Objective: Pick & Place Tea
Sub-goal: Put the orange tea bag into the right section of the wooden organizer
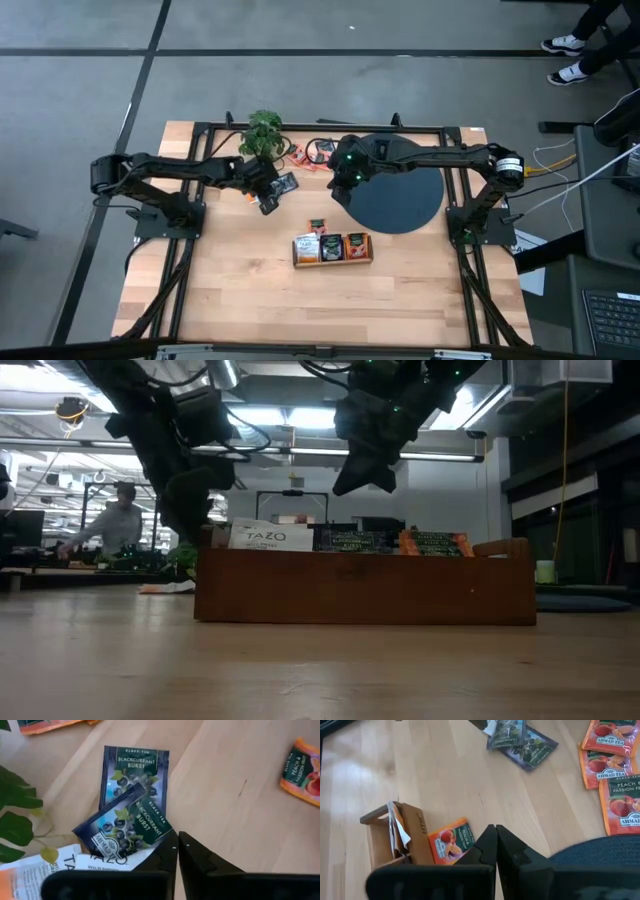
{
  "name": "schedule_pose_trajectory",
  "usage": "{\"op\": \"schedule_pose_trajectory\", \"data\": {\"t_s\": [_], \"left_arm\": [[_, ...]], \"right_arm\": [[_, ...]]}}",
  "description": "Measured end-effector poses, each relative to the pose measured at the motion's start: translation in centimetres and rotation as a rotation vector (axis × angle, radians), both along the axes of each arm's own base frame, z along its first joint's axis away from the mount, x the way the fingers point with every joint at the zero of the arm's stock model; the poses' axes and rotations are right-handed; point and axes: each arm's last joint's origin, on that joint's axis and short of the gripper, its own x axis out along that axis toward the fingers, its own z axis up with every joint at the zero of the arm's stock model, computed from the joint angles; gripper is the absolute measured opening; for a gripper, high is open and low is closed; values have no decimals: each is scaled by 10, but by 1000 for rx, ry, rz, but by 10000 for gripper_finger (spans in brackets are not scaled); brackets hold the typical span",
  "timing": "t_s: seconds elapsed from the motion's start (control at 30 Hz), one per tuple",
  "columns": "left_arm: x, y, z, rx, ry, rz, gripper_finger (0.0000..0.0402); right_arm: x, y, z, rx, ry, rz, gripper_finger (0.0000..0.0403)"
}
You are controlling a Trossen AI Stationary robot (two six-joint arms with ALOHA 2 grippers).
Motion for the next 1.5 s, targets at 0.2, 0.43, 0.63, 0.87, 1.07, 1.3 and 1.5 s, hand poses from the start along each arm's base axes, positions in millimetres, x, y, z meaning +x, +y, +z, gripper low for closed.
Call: {"op": "schedule_pose_trajectory", "data": {"t_s": [0.2,0.43,0.63,0.87,1.07,1.3,1.5], "left_arm": [[1,1,1,11,-9,3,58],[-2,3,0,109,49,31,93],[-2,3,0,119,50,42,89],[5,3,4,90,-41,22,77],[13,6,10,113,-150,39,70],[21,9,19,184,-260,-1,61],[23,9,21,177,-287,-3,55]], "right_arm": [[0,0,0,30,-1,-35,6],[4,-1,4,79,-49,-98,22],[4,-1,4,80,-50,-99,29],[3,-6,3,-41,-32,-208,30],[2,-14,3,-59,-29,-242,30],[2,-14,3,-57,-29,-241,30],[1,-14,3,-49,-28,-250,30]]}}
